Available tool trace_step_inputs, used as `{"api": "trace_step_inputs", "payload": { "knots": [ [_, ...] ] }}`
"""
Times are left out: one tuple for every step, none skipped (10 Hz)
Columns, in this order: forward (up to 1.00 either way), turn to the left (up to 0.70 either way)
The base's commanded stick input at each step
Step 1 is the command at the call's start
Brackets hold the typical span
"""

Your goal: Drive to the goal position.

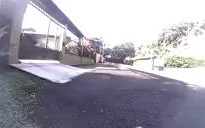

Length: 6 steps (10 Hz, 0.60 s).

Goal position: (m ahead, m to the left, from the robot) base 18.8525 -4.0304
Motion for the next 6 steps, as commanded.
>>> {"api": "trace_step_inputs", "payload": {
  "knots": [
    [0.00,0.00],
    [0.00,0.00],
    [0.00,0.00],
    [0.00,0.00],
    [0.17,0.00],
    [0.26,0.00]
  ]
}}
